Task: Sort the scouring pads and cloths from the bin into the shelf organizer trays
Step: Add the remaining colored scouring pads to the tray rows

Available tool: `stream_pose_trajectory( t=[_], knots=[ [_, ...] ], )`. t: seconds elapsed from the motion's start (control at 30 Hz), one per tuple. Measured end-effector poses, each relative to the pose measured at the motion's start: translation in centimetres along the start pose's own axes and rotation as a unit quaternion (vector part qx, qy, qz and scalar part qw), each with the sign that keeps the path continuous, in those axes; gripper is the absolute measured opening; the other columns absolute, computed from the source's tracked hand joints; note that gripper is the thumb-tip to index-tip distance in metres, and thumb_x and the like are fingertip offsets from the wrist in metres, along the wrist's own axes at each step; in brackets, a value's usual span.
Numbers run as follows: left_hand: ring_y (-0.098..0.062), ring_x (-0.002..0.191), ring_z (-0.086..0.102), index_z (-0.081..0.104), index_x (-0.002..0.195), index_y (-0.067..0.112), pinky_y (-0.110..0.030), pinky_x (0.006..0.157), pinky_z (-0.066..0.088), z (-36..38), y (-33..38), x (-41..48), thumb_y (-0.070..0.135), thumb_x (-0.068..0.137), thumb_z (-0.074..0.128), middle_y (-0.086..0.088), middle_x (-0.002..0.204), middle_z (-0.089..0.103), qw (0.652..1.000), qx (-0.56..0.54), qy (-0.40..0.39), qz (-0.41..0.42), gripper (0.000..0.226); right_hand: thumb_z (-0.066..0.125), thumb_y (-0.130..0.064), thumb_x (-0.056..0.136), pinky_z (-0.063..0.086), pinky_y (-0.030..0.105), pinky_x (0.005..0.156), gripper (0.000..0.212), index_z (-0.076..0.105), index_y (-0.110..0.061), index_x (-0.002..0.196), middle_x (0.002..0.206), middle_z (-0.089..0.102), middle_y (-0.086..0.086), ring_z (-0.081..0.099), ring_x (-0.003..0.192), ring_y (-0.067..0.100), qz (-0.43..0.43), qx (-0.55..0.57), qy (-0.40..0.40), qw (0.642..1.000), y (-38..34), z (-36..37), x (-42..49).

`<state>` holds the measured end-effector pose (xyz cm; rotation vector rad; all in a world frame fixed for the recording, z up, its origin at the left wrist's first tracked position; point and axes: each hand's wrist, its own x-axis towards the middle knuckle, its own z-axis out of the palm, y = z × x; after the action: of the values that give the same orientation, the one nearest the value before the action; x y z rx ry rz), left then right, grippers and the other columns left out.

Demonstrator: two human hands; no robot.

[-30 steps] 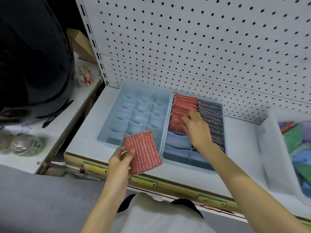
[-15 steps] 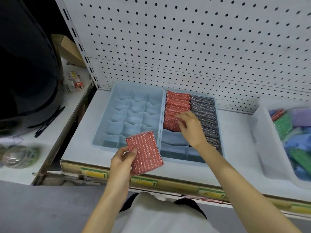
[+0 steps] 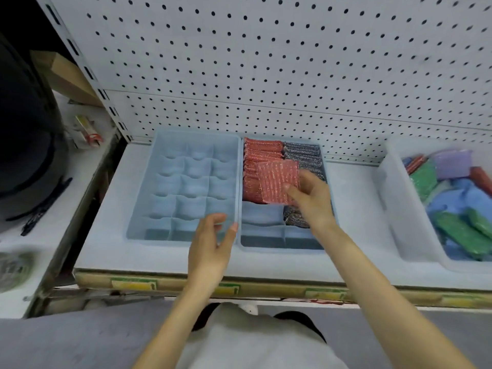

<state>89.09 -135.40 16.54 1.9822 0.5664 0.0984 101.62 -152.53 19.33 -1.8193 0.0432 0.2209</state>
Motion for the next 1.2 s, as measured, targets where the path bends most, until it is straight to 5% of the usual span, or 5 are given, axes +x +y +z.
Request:
stream_pose_trajectory(
  t=[0.13,0.23,0.4,0.63,1.2],
  knots=[
    [-0.021,0.132,0.042,0.035,0.146,0.016,-0.035,0.107,0.034,1.4,-0.8,1.3,0.055,0.094,0.043,-0.001,0.144,0.045,0.967,0.228,-0.093,0.068,0.066,0.065,-0.013,0.089,0.050,0.041,0.090,0.032,0.064,-0.012,0.121,0.116,0.067,0.007,0.062,0.103,0.026,-0.137,-0.305,-0.027,0.942,0.8,0.9,2.7],
    [-0.026,0.110,0.060,0.046,0.139,0.010,-0.038,0.090,0.048,1.8,-1.6,1.5,0.062,0.093,0.033,-0.007,0.125,0.063,0.930,0.334,-0.090,0.126,0.071,0.063,0.000,0.085,0.055,0.043,0.072,0.031,0.068,-0.011,0.113,0.104,0.068,0.009,0.063,0.091,0.033,-0.254,-0.453,-0.037,0.854,0.8,1.8,2.7],
    [-0.024,0.081,0.067,0.063,0.121,0.003,-0.033,0.067,0.052,2.3,-2.4,1.3,0.049,0.093,0.034,-0.008,0.094,0.071,0.904,0.387,-0.037,0.176,0.061,0.075,0.017,0.048,0.047,0.028,0.052,0.045,0.073,-0.010,0.084,0.073,0.064,0.007,0.058,0.062,0.028,-0.324,-0.571,0.007,0.754,1.6,1.6,2.7],
    [-0.024,0.081,0.067,0.063,0.119,0.004,-0.034,0.069,0.050,2.6,-2.4,1.2,0.047,0.096,0.035,-0.008,0.094,0.071,0.899,0.396,-0.014,0.184,0.057,0.083,0.008,0.046,0.049,0.035,0.059,0.032,0.071,-0.009,0.070,0.075,0.059,0.010,0.058,0.071,0.030,-0.294,-0.631,-0.037,0.717,2.2,3.7,2.6],
    [-0.022,0.094,0.066,0.040,0.146,0.008,-0.036,0.075,0.051,2.5,-2.8,1.3,0.030,0.094,0.037,-0.007,0.121,0.067,0.902,0.367,-0.020,0.226,0.057,0.076,-0.012,0.079,0.050,0.038,0.079,0.032,0.069,-0.007,0.110,0.101,0.057,0.010,0.050,0.100,0.027,-0.162,-0.395,0.022,0.904,4.2,3.2,3.2]
  ],
)
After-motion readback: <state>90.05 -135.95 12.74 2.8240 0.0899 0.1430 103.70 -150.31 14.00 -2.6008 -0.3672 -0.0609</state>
